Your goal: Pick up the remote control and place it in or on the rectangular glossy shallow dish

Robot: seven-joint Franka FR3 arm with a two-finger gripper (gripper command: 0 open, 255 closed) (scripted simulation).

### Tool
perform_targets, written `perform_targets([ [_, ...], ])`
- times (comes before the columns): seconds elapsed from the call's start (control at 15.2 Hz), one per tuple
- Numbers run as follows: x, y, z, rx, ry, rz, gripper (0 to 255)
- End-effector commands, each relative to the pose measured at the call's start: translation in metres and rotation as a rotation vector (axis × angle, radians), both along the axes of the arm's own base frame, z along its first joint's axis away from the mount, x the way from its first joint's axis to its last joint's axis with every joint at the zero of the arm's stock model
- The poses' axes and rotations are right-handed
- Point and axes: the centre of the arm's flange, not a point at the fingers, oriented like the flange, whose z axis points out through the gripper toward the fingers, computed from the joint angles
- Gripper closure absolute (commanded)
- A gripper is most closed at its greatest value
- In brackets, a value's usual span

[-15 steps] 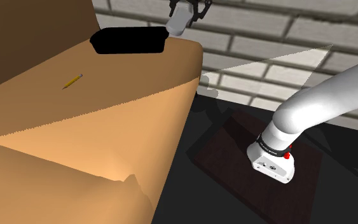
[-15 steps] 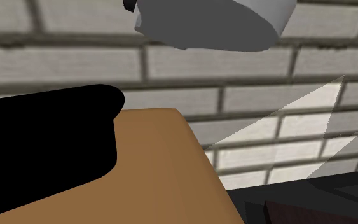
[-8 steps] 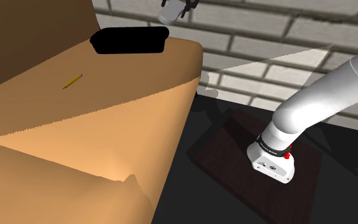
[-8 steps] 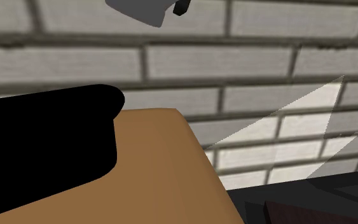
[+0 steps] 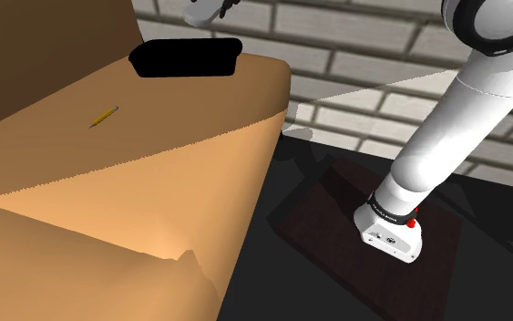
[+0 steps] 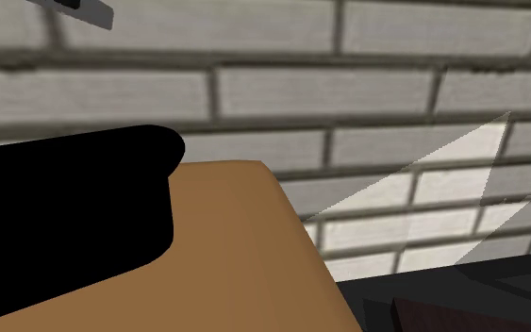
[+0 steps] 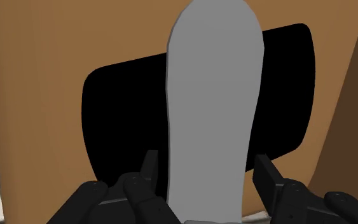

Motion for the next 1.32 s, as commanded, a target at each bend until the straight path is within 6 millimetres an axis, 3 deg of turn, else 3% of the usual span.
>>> perform_targets([
  [0.0, 0.024, 0.008, 0.001, 0.001, -0.001, -0.002, 255],
  [0.2, 0.058, 0.023, 0.003, 0.001, -0.001, -0.002, 255],
  [1.25, 0.058, 0.023, -0.075, 0.001, -0.001, -0.002, 255],
])
